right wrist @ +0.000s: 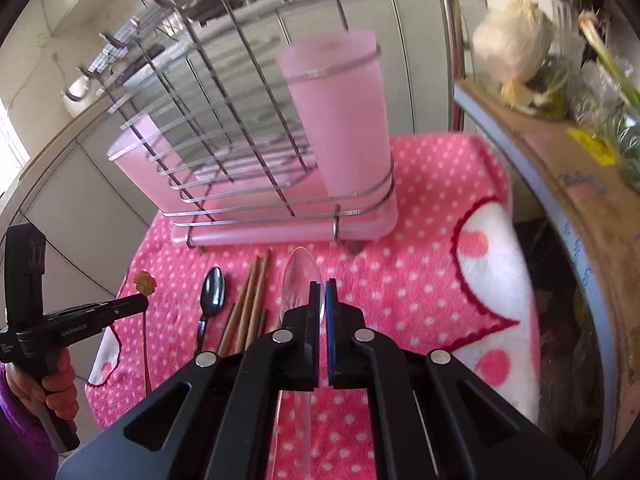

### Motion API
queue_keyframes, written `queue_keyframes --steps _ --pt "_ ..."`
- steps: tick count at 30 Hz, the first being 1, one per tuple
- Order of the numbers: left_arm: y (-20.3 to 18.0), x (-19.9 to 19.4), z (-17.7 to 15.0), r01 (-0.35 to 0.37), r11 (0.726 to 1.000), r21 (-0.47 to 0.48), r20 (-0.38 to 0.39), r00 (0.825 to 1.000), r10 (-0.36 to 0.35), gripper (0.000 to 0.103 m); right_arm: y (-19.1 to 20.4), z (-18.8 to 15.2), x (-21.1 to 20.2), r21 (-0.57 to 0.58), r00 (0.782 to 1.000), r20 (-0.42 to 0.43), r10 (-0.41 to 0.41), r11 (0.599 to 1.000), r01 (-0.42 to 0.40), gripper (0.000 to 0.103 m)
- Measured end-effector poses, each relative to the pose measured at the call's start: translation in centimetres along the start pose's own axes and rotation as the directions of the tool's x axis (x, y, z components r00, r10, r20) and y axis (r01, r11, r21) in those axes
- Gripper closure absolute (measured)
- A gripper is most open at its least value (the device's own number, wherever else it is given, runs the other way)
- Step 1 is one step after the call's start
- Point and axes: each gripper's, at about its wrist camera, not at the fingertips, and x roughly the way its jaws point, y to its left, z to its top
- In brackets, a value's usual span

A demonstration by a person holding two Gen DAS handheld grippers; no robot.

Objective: Organize utensils
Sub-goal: 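Lift the gold spoon with the left gripper and carry it over the pink holder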

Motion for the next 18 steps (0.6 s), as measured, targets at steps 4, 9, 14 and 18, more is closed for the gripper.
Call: queue_keyframes --steps 4,9,14,18 --pt "-0.5 -3.0 0.1 0.003 1.000 0.017 0.115 0.993 -0.005 0.102 0.2 0.7 -2.2 -0.009 0.997 0.081 0.004 1.000 -0.003 0.100" --pt "-1.2 -6.1 0.5 0.016 0.999 0.033 0.223 0.974 -0.023 0.102 0.7 1.5 -5.0 -0.029 0.982 0.189 0.005 1.000 0.001 0.100" --pt "-2.3 -9.5 1.8 0.037 0.998 0.058 0.314 0.948 -0.054 0.102 1.4 3.8 -7.9 -0.056 0.958 0.287 0.012 0.998 0.004 0.100" --pt "-3.3 -12.6 3.9 0.053 0.995 0.083 0.389 0.918 -0.081 0.102 1.5 6.5 -10.2 -0.072 0.934 0.358 0.010 0.997 0.017 0.100"
